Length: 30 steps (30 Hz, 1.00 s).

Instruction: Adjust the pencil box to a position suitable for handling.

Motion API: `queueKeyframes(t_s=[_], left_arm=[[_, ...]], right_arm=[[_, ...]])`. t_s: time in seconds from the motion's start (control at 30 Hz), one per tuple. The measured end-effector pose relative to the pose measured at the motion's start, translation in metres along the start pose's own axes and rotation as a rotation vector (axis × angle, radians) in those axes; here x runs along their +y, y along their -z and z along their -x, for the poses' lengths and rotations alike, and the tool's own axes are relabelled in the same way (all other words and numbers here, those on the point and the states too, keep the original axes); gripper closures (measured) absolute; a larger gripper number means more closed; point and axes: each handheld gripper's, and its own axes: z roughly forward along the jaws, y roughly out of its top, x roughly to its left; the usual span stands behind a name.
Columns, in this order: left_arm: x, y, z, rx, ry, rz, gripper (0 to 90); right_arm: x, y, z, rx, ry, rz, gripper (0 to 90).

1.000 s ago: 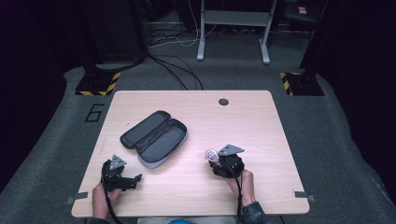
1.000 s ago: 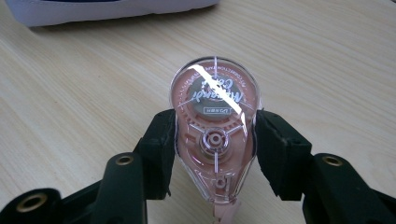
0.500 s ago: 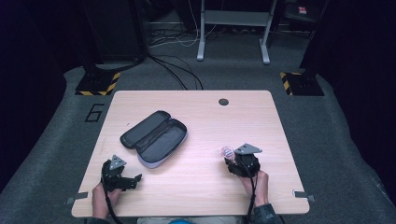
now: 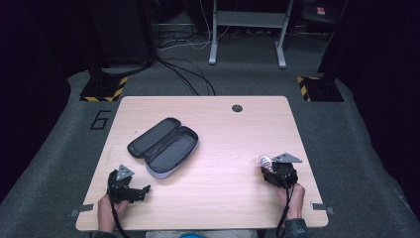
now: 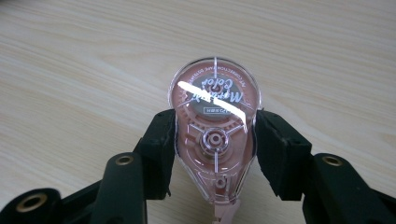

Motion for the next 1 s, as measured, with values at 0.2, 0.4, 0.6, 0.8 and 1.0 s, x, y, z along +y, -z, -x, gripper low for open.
queueKeyframes(t_s=[0.2,0.4,0.6,0.8,1.0], left_arm=[[0.0,0.0,0.0,0.0,-0.001,0.003,0.2],[0.0,0.0,0.0,-0.004,-0.001,-0.004,0.2],[0.0,0.0,0.0,-0.001,0.004,0.001,0.1],[0.002,-0.001,0.003,0.041,0.044,-0.002,0.1],[0.001,0.0,0.006,0.074,0.076,-0.004,0.6]], right_arm=[[-0.012,-0.01,0.012,-0.027,-0.025,-0.044,49.5],[-0.019,-0.017,0.015,-0.024,-0.039,-0.059,49.3],[-0.021,-0.018,0.02,-0.016,-0.067,-0.069,31.4],[-0.027,-0.008,0.028,0.004,-0.097,-0.046,14.0],[-0.048,0.008,0.038,-0.003,-0.137,-0.022,4.3]])
